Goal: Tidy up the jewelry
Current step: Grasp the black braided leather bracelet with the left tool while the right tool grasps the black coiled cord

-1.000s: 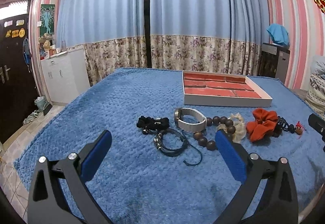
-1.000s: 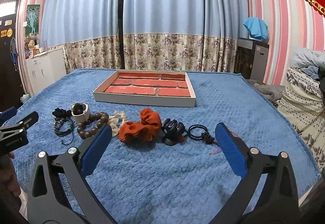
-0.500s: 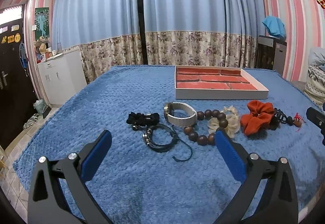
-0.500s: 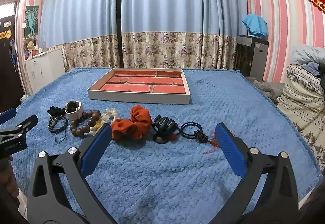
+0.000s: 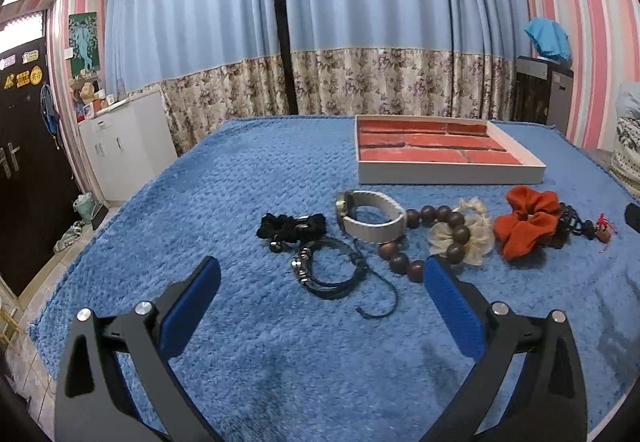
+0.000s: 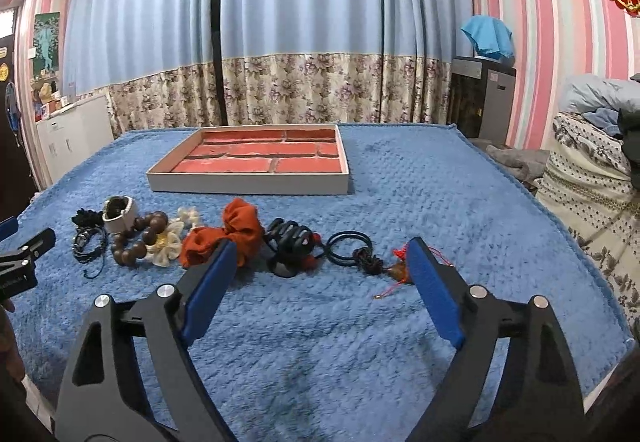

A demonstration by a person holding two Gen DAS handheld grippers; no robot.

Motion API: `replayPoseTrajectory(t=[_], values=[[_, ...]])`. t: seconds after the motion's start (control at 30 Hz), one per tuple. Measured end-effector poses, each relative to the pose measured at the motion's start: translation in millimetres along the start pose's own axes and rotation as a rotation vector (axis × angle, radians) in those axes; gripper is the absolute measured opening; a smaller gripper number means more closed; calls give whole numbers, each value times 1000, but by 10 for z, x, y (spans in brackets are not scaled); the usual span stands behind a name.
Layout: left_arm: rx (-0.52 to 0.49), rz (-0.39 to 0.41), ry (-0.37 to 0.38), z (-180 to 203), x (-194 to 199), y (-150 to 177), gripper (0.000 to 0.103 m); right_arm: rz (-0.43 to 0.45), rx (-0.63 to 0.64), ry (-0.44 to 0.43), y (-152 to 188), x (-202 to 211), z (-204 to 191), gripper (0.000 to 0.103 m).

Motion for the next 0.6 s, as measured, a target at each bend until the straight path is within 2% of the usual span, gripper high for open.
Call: replayPoseTrajectory(t=[0.17, 0.2, 0.33, 0.4, 0.47, 0.6], values=[[8, -32, 5, -70, -135, -11, 96, -18, -6, 23, -22, -114, 104, 79], [3, -37, 5, -68, -157, -14, 93, -22, -6, 26, -21, -136, 126, 76], [1, -49, -1, -85, -242, -35, 91, -49, -11, 30, -21, -273, 213, 66], [4, -63, 1, -89, -292, -40, 82, -69, -24, 19, -19, -355, 249, 62], [13, -91, 6, -97, -363, -40, 79, -102, -51, 2, -19, -470, 293, 59], [21, -150, 17, -97, -509, -32, 65, -169, -94, -3, -25, -672, 357, 44]])
Point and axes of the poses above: each gripper's, at about its wrist camera, not at the fingertips, and x roughly against the way its jaws point, z to its right, y to its underside, the point moved 1 cm from there along -x, roughly the way its jaws point, and after that the axes turned 4 degrees about -z, right-handed, at the moved point
